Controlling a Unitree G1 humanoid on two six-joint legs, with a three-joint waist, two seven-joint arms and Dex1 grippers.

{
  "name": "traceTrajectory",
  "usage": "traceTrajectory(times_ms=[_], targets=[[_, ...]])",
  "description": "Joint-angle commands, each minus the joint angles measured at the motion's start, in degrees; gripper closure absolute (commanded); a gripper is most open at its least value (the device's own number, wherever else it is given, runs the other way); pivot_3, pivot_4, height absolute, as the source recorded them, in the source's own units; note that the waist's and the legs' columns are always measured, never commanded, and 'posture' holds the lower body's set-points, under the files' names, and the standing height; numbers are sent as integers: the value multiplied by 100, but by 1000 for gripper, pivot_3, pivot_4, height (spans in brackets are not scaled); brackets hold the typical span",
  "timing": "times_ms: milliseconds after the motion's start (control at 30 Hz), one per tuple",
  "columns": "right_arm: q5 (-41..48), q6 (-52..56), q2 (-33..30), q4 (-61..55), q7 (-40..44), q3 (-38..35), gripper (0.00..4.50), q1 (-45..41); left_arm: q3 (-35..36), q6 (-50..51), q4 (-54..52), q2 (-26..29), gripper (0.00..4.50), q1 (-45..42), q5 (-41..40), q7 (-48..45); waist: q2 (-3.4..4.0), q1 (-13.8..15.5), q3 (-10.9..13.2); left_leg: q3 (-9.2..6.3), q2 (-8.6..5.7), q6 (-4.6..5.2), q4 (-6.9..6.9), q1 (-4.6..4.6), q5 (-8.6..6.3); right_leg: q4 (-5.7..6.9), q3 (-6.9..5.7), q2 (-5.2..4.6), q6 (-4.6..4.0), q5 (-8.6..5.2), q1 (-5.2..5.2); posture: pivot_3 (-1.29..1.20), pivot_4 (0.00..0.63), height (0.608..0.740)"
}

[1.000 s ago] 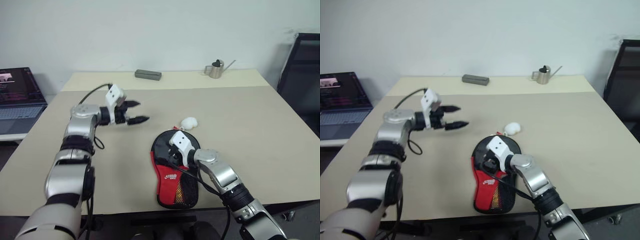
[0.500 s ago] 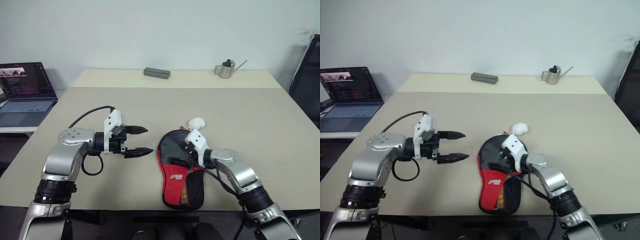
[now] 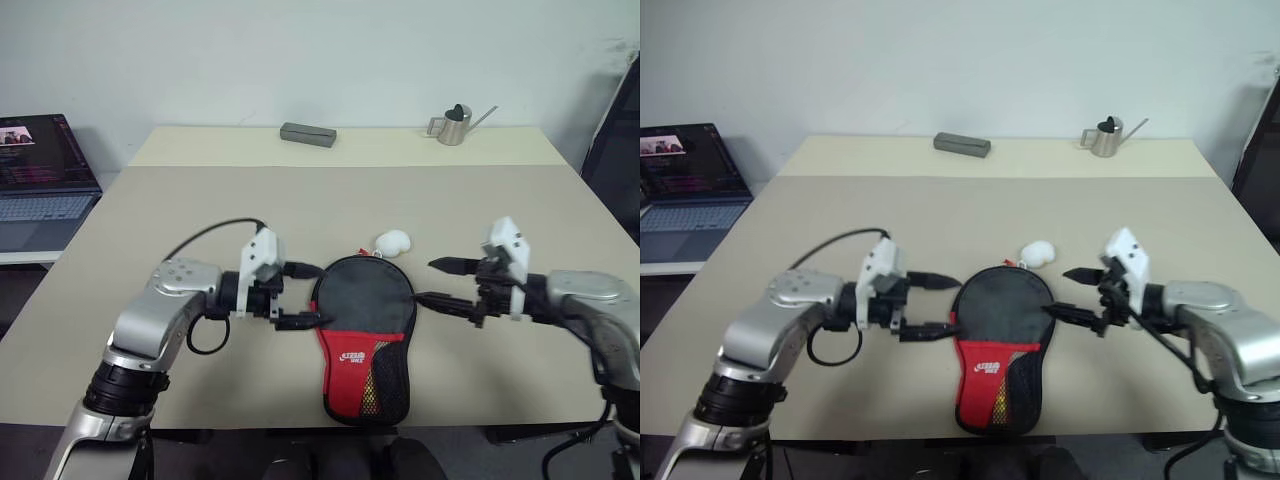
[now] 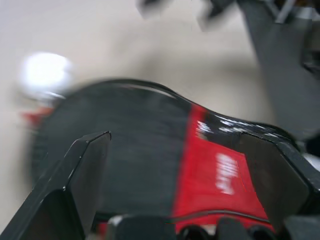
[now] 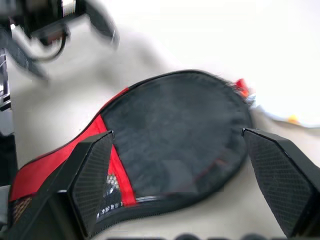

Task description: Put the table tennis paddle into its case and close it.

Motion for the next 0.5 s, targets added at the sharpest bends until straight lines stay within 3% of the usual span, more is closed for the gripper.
traceTrajectory(times_ms=[33,500], targets=[[255,-20,-220,-224,12,-193,0,125,-339,-286,17,-157,36,-62,160,47,-1,16,4,0,0,0,4,-7,0,-1,-12,0,0,0,0,0,150,740],[516,-186,175,-242,-685,196,0,62,-1469,-1593,1370,-1227,36,-368,1231,420,-1,31,10,-5,-8,-2,16,-24,2,-3,-31,-7,-1,1,1,0,150,740]])
